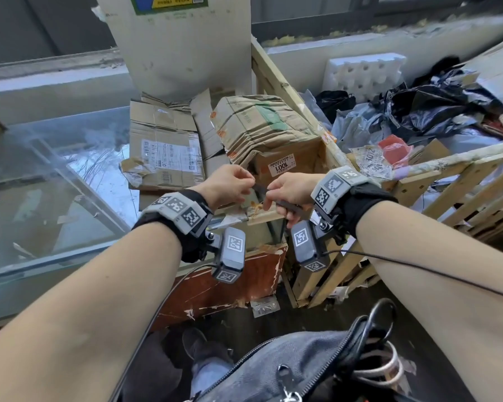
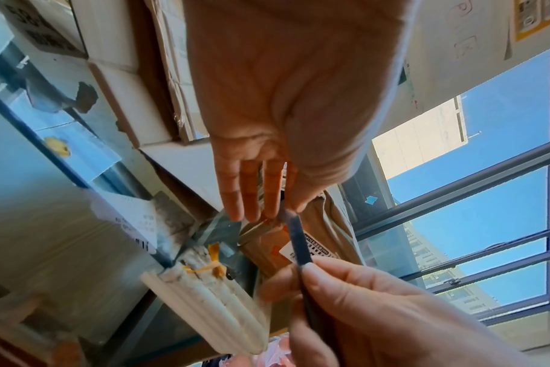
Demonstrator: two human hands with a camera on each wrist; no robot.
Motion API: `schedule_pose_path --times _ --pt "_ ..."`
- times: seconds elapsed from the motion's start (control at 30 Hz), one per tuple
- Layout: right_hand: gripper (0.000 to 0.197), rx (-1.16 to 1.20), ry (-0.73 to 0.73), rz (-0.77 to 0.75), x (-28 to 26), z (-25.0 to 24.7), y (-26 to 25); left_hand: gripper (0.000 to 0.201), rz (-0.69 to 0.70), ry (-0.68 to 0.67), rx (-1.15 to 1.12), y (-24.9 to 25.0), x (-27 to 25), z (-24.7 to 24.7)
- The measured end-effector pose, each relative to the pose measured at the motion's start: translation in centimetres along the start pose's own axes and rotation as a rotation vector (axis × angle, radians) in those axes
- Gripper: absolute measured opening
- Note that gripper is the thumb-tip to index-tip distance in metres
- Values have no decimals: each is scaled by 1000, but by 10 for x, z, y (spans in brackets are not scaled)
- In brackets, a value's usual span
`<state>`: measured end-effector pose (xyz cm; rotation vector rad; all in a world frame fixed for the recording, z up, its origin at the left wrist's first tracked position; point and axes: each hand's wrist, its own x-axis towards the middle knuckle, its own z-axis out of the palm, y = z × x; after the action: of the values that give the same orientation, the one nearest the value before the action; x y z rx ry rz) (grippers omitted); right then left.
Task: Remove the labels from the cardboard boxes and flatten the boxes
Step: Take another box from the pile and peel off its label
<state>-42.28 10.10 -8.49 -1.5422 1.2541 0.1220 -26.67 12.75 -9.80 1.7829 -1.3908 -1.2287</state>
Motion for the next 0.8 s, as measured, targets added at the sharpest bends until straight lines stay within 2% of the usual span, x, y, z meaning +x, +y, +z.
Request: schedule_pose_path --times 0.07,0.13,0.23,0.3,0.47,0.67,0.8 --pt "27 -34 137 -1 2 1 3 37 17 19 108 -3 4 2" --pt "27 -184 289 -24 6 0 5 67 68 -1 342 -6 5 6" --pt "29 -364 444 -28 13 -1 7 82 105 -21 548 -12 7 14" --pt "28 -416 507 -33 16 2 7 77 137 32 631 -14 11 19" --pt "25 -513 545 -24 25 9 5 42 289 301 756 -8 21 19" --pt "22 -506 577 -13 31 9 8 45 203 240 799 -18 34 14" --pt "14 -498 560 -26 32 6 10 30 272 342 813 -25 44 15"
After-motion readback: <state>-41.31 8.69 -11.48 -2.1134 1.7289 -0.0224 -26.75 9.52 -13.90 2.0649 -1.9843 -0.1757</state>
